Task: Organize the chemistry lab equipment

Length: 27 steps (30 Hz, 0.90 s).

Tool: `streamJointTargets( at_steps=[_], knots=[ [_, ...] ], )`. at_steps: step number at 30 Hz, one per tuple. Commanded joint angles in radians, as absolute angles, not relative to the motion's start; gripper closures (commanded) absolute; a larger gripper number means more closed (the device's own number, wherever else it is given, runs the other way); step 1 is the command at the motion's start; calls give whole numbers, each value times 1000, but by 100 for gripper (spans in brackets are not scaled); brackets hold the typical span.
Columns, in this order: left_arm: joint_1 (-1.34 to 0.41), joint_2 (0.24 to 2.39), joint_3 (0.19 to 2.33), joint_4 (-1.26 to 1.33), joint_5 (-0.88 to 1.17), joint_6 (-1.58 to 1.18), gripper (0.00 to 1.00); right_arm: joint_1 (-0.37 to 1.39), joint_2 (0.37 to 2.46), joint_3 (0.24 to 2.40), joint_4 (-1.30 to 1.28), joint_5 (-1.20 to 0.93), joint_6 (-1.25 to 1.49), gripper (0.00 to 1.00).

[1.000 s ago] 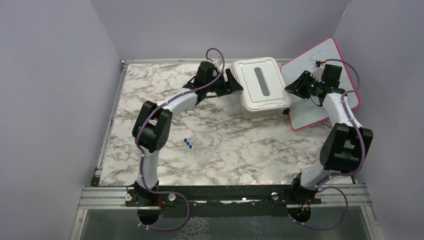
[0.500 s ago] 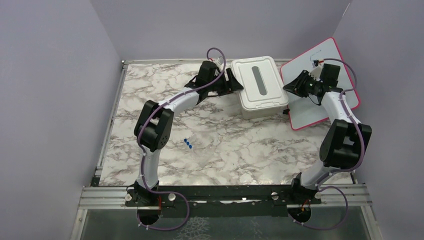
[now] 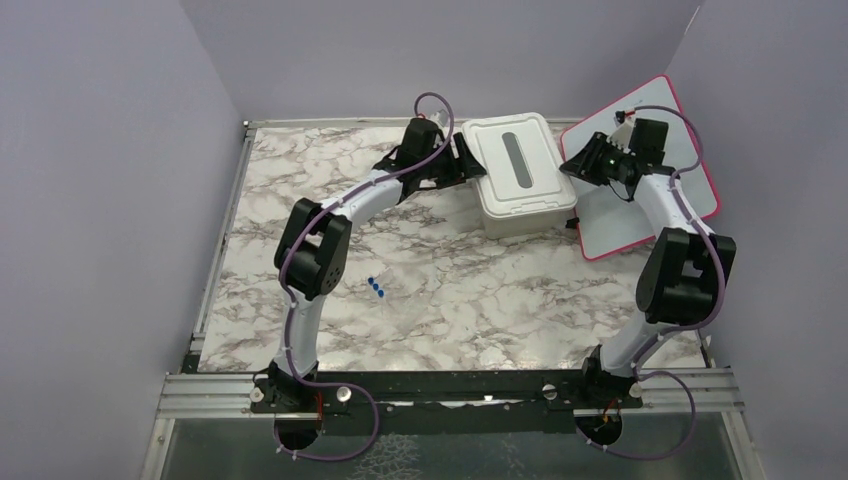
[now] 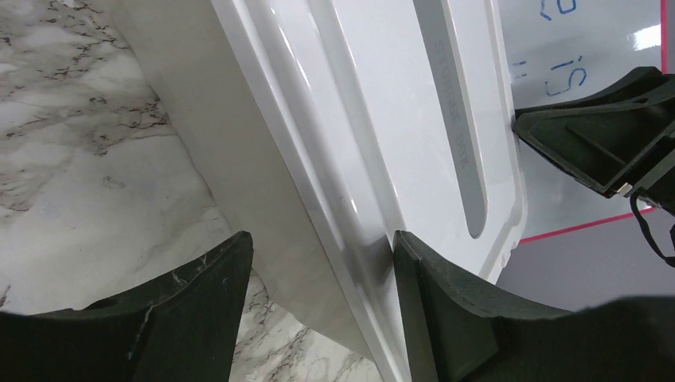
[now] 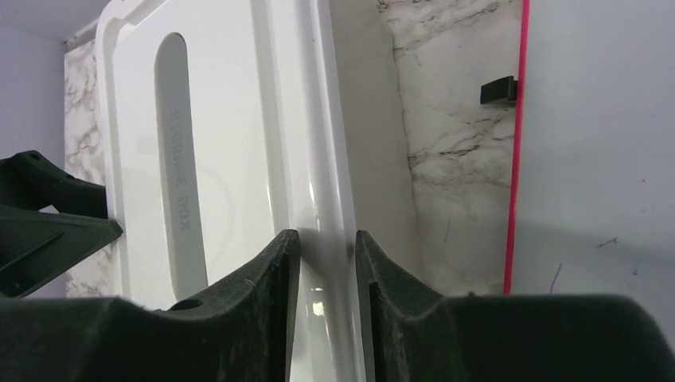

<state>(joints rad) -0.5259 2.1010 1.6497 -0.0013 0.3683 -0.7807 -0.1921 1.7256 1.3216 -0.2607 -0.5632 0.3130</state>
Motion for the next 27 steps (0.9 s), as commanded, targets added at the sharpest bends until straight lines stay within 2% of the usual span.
streamJointTargets(
  at_steps=[1, 9, 18, 22, 27],
  knots=[
    [-532, 2142, 1689, -111, 274, -755, 34, -158, 1774, 1334, -271, -473, 258, 64],
    [-531, 2173, 1717, -149, 265, -765, 35, -134, 1811, 1360, -319, -405, 247, 68],
    [-513, 2114, 1706, -194, 232, -700, 36, -71, 1794, 1330, -344, -504, 263, 69],
    [-494, 2077, 1713, -224, 229, -661, 33, -56, 1753, 1321, -330, -491, 290, 69],
    [-481, 2051, 1781, -297, 225, -589, 23, -58, 1719, 1389, -387, -296, 337, 63]
  ],
)
